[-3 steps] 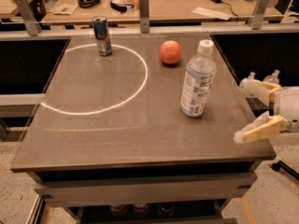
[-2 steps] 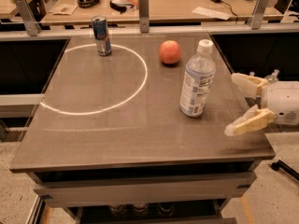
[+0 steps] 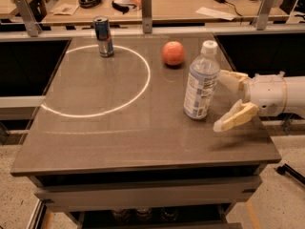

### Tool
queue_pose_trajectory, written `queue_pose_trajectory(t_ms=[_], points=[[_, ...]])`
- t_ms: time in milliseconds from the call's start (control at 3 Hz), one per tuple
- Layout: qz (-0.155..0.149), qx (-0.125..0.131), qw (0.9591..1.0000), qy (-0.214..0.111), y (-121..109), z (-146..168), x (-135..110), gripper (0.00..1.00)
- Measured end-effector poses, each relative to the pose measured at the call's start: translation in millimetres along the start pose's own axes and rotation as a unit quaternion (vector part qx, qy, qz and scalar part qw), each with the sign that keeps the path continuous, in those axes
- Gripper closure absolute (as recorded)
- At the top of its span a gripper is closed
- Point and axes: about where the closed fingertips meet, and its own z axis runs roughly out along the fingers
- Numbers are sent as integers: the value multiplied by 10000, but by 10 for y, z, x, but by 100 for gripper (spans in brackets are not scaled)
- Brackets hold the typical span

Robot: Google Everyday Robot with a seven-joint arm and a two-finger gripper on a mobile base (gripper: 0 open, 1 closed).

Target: Move blue plastic bottle near apple

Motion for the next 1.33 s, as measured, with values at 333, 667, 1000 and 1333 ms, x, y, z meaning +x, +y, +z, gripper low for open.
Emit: queue_pose_trajectory(t_ms=[333, 667, 1000, 1333], points=[[46, -198, 9998, -39, 19, 136, -89, 0], [104, -321, 9994, -56, 29, 211, -218, 0], [186, -293, 9994, 33, -5, 280, -292, 17], [273, -253, 9992, 157, -51, 295, -349, 40]])
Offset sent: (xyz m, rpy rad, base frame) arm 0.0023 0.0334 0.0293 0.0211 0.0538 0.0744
